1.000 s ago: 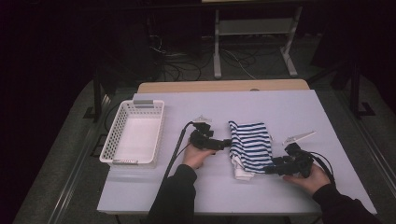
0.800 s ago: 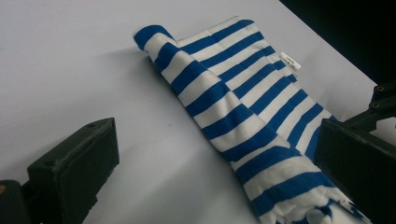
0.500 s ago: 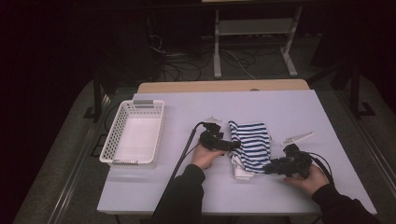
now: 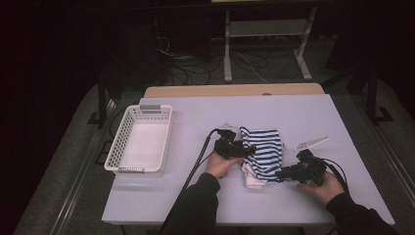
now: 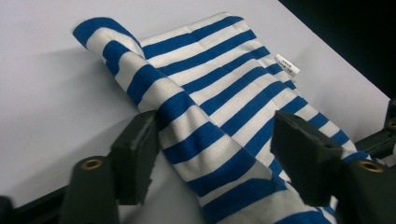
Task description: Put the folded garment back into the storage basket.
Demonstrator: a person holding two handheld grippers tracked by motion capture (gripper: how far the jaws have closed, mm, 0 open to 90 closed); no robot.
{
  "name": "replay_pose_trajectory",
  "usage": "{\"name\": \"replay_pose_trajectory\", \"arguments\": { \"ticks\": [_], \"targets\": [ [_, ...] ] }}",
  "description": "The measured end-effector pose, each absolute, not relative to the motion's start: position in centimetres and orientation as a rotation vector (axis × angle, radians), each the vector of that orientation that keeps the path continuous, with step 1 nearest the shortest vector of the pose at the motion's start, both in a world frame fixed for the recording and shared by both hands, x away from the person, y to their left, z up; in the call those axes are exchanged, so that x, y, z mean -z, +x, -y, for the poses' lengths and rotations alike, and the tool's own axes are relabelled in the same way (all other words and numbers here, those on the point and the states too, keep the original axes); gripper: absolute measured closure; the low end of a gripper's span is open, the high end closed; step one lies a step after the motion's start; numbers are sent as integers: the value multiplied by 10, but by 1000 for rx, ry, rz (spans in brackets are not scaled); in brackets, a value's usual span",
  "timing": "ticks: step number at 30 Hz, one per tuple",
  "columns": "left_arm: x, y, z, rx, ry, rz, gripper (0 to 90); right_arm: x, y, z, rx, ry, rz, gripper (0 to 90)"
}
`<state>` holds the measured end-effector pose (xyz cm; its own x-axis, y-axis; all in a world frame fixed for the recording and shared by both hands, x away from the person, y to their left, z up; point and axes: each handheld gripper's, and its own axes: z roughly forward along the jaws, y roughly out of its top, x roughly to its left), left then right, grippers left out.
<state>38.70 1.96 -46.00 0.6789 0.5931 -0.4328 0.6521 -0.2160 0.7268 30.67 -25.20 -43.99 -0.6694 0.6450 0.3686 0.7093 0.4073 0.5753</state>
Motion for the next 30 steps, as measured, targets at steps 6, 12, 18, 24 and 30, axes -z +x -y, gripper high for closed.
{"name": "replay_pose_trajectory", "arguments": {
  "ticks": [6, 12, 18, 24, 30],
  "targets": [
    [459, 389, -21, 78, 1871, -992, 538, 437, 306, 250, 1128, -1232, 2565, 762],
    [460, 392, -24, 107, 1845, -1015, 730, 435, 305, 248, 1155, -1226, 2559, 765],
    [460, 393, -26, 100, 1842, -1016, 822, 431, 304, 247, 1194, -1216, 2552, 765],
    [456, 392, -28, 93, 1840, -1007, 826, 427, 302, 246, 1218, -1209, 2550, 766],
    [450, 391, -32, 91, 1824, -986, 826, 421, 300, 245, 1247, -1194, 2553, 767]
  ]
}}
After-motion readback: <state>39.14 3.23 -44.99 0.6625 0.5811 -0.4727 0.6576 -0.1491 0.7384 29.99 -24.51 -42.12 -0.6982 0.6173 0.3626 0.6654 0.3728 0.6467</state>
